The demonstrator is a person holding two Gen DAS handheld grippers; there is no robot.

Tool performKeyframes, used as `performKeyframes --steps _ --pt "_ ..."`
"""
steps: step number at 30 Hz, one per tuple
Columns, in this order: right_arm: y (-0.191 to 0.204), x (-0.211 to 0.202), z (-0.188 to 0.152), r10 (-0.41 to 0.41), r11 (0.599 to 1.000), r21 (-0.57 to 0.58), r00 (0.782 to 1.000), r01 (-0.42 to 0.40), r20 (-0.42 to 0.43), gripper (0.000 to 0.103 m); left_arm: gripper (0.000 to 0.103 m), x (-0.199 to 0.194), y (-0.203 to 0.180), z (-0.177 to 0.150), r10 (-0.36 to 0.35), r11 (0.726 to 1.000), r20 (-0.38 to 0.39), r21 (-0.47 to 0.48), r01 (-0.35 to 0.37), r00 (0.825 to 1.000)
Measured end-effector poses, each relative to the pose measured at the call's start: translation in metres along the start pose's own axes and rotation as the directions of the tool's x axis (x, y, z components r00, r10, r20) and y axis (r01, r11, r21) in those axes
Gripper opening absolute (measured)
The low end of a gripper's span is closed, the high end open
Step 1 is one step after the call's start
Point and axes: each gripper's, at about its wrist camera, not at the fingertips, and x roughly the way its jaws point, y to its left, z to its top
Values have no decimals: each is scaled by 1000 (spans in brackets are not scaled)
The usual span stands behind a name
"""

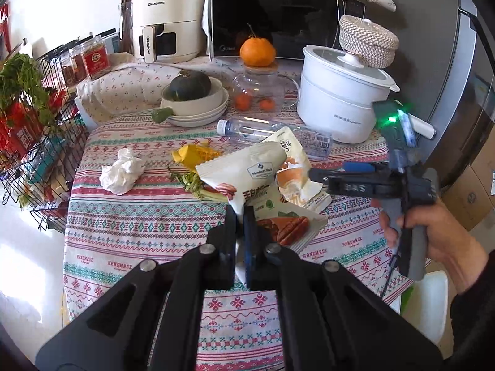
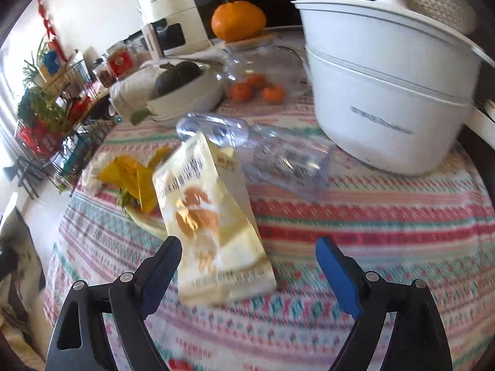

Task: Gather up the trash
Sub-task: 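Grasp the cream bread bag with the right gripper while the left grasps the white nut bag, then carry both snack bags over the white bin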

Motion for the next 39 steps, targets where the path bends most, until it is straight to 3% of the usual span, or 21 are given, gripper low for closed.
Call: performKeyframes --steps 5,8,10,12,13,15,20,27,39 --pt "14 32 17 -8 996 -89 1000 7 -12 90 5 0 4 2 16 1000 5 6 -16 1000" --pt "23 51 25 -16 991 -135 999 12 -31 84 5 0 8 1 28 1000 2 4 -28 1000" --pt "26 62 26 -14 989 -147 999 6 -51 72 5 0 11 1 28 1000 0 -3 -28 1000" --pt "28 70 25 34 989 -141 997 -44 -73 48 5 -1 12 1 30 1000 3 -3 -30 1000" --pt "28 70 24 33 988 -145 997 -44 -72 46 5 -1 13 1 32 999 5 -5 -31 999" --pt "27 67 24 59 988 -141 995 -70 -78 18 5 -1 14 0 29 1000 4 -12 -28 1000" --pt "24 47 17 57 991 -116 994 -67 -92 13 5 -5 11 -2 20 1000 7 -16 -20 1000" --pt "26 -18 -4 19 995 -98 998 -26 -64 11 5 -32 -7 -6 -23 1000 59 14 22 998" --pt "28 -164 -67 -69 995 -66 997 71 31 9 5 -78 -55 -22 -126 988 113 102 115 985"
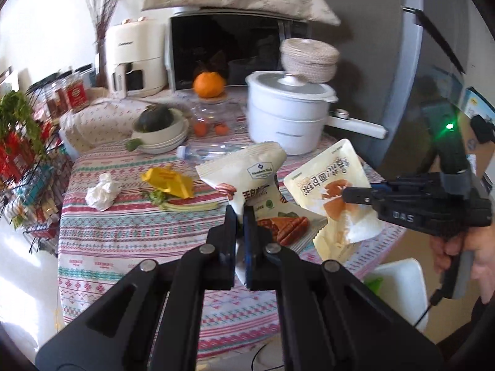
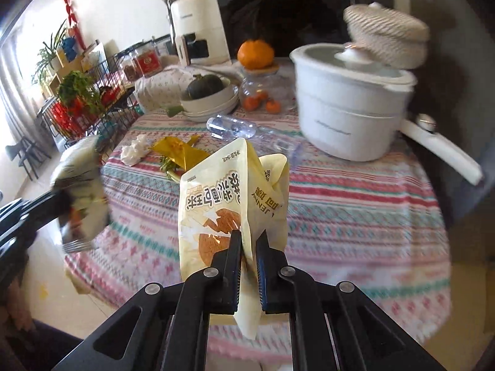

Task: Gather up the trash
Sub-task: 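Carry both snack bags over the white bin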

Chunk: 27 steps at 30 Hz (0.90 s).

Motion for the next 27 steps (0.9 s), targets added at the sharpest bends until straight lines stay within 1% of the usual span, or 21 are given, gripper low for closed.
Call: performKeyframes --steps 4,8,10,12,16,18,20,24,27 --pt "-8 -39 -24 -37 999 32 999 36 15 9 5 -8 -27 -7 -51 998 4 47 51 999" --pt "-19 -70 -54 -73 996 58 997 72 25 9 5 -10 -54 -17 -105 990 -16 92 106 994" --pt "-26 -79 -68 -82 994 78 997 81 14 9 5 -11 -67 -24 -124 985 -24 117 126 992" --pt "-34 -87 -78 -121 989 83 993 120 6 9 5 -12 -82 -30 -141 978 -32 147 145 989" --pt "-51 -103 -92 -153 982 110 988 151 4 9 5 -12 -106 -42 -181 964 -46 192 186 982" --pt "-64 -108 -104 -177 976 124 984 178 -19 9 5 -10 -118 -49 -202 955 -64 210 211 977" --pt "-77 -110 -114 -204 968 136 978 209 -47 9 5 -5 -130 -56 -220 945 -92 227 236 971" --pt "-98 -107 -134 -254 953 140 960 269 -118 9 5 7 -160 -77 -272 915 -178 256 311 946" --pt "-108 -101 -148 -261 949 134 949 287 -178 9 5 13 -179 -91 -301 890 -229 281 359 926"
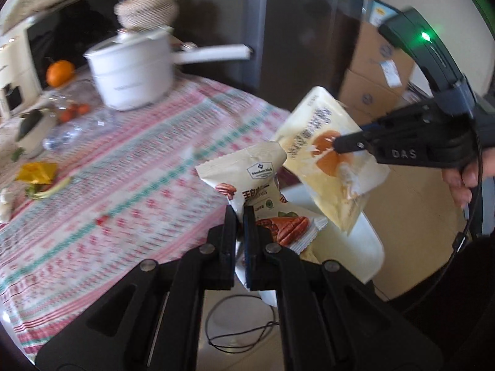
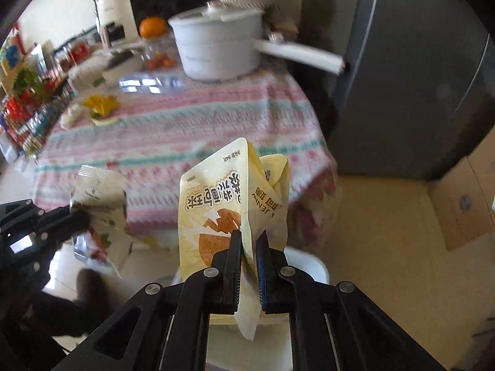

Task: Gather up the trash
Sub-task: 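Carry both snack bags over the white bin, then open both grippers to drop the snack bags into the bin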

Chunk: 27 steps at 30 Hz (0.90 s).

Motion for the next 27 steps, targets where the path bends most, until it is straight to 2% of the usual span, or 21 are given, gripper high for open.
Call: performKeyframes --steps 3,8,15,18,20,22,24,27 --pt "-7 11 -13 -11 1000 -7 998 10 -57 9 5 15 -14 -6 -24 999 -46 34 25 999" --pt "-21 25 -32 -21 1000 -2 990 21 -142 10 5 47 -28 -19 -60 997 -149 35 66 987" --pt "-33 47 -50 -42 999 -13 967 40 -251 11 6 69 -47 -32 -70 993 -217 81 89 974" --pt "-38 49 -52 -11 1000 13 964 15 -266 17 12 73 -47 -35 -75 992 -243 84 99 967" --pt "-41 49 -51 0 999 40 962 11 -274 19 17 70 -43 -35 -69 993 -239 76 90 968" --pt "-42 47 -49 -1 999 42 963 13 -270 22 32 67 -38 -34 -67 994 -237 64 85 969" --pt "-44 42 -47 1 999 52 967 13 -255 36 44 62 -32 -32 -57 996 -226 50 70 973" --pt "-44 37 -39 8 998 64 973 7 -233 43 46 57 -26 -31 -40 998 -215 41 50 976"
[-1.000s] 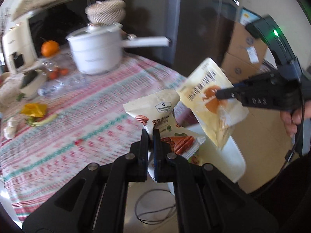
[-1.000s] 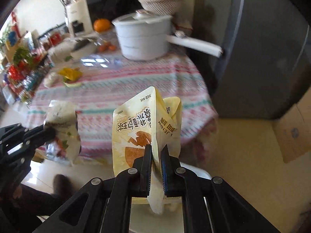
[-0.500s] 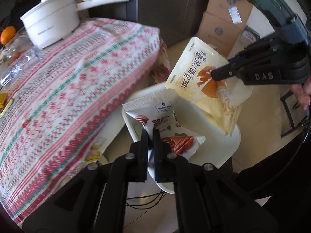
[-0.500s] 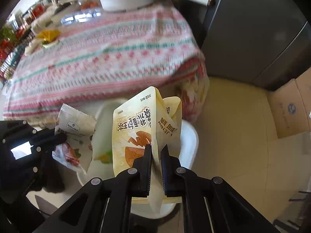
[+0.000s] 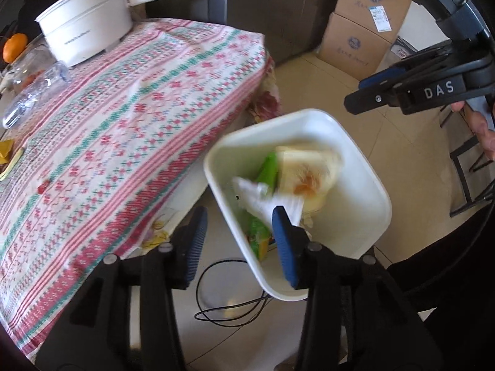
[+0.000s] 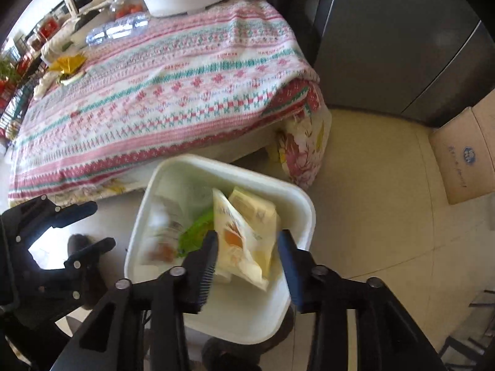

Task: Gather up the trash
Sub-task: 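Open both grippers to drop the snack bags into the bin, then grasp the clear plastic bottle with the right gripper while the left grasps the yellow wrapper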

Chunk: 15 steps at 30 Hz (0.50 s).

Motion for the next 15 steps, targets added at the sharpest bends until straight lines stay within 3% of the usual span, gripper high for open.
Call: performKeyframes --steps 8,15 --pt "4 -10 10 3 1000 20 999 -3 41 53 62 -20 24 7 45 998 35 -33 -44 998" --pt "13 -24 26 5 999 49 993 -10 118 62 79 -43 62 21 141 981 88 -144 -128 986"
